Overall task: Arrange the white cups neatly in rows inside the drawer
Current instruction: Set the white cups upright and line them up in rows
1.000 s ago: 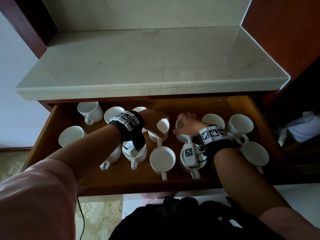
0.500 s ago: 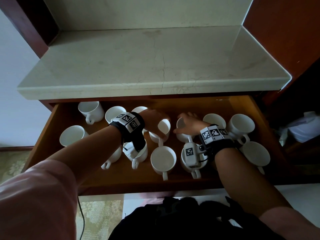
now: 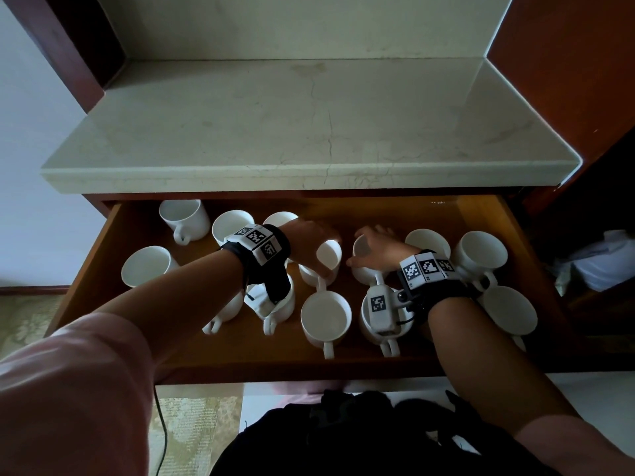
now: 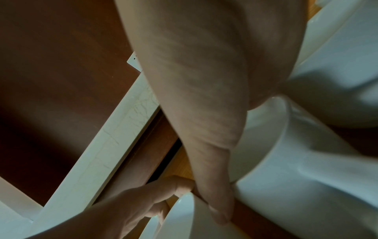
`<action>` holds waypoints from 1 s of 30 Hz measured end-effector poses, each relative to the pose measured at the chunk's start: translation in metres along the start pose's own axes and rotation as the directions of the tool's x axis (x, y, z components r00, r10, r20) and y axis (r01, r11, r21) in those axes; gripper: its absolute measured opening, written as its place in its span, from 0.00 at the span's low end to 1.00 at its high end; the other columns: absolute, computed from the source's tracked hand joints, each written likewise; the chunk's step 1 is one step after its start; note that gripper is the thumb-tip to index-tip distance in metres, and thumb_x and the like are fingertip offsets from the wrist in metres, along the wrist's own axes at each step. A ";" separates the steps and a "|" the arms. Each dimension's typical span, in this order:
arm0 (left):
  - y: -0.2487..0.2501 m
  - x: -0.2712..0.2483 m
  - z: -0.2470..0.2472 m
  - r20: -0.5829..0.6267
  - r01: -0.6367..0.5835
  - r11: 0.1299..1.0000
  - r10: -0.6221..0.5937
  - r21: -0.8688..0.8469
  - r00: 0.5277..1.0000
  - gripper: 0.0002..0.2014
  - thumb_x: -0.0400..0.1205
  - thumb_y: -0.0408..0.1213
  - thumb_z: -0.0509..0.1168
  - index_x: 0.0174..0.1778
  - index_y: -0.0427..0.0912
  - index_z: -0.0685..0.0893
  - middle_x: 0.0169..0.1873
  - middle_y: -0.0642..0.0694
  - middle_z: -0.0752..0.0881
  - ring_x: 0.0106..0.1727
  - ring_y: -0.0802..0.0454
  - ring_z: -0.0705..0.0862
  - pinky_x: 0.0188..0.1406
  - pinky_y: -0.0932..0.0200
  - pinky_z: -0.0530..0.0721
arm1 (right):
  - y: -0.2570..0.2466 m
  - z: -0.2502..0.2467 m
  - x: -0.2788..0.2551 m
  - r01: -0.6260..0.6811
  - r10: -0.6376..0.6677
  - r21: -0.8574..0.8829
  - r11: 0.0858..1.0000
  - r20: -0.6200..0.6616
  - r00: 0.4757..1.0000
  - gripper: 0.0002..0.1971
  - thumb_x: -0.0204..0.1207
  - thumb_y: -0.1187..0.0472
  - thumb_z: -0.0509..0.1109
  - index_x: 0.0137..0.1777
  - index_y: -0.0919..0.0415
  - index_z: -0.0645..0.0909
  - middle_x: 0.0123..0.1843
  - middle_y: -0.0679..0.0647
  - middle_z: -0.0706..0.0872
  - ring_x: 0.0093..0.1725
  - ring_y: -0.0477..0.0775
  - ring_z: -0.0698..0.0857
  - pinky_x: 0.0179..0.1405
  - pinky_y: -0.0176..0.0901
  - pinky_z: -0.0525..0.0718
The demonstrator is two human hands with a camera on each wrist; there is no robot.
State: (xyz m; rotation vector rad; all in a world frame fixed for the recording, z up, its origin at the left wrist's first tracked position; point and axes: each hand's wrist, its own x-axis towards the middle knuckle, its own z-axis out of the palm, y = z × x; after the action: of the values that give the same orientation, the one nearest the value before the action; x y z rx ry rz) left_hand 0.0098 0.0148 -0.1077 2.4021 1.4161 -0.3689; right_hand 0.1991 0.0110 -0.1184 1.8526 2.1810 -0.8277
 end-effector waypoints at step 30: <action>0.001 0.001 0.002 -0.010 -0.011 1.000 0.011 -0.026 1.000 0.42 0.63 0.66 0.74 0.73 0.55 0.73 0.70 0.50 0.77 0.68 0.50 0.77 0.65 0.50 0.78 | -0.001 0.000 -0.001 -0.008 0.008 0.009 1.000 -0.001 1.000 0.38 0.72 0.41 0.71 0.78 0.51 0.62 0.78 0.57 0.62 0.79 0.61 0.59 0.71 0.53 0.65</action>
State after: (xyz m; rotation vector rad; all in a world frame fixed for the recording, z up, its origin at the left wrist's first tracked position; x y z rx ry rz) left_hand 0.0107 0.0143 -0.1100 2.3936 1.4027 -0.3345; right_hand 0.1985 0.0102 -0.1177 1.8658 2.1723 -0.8363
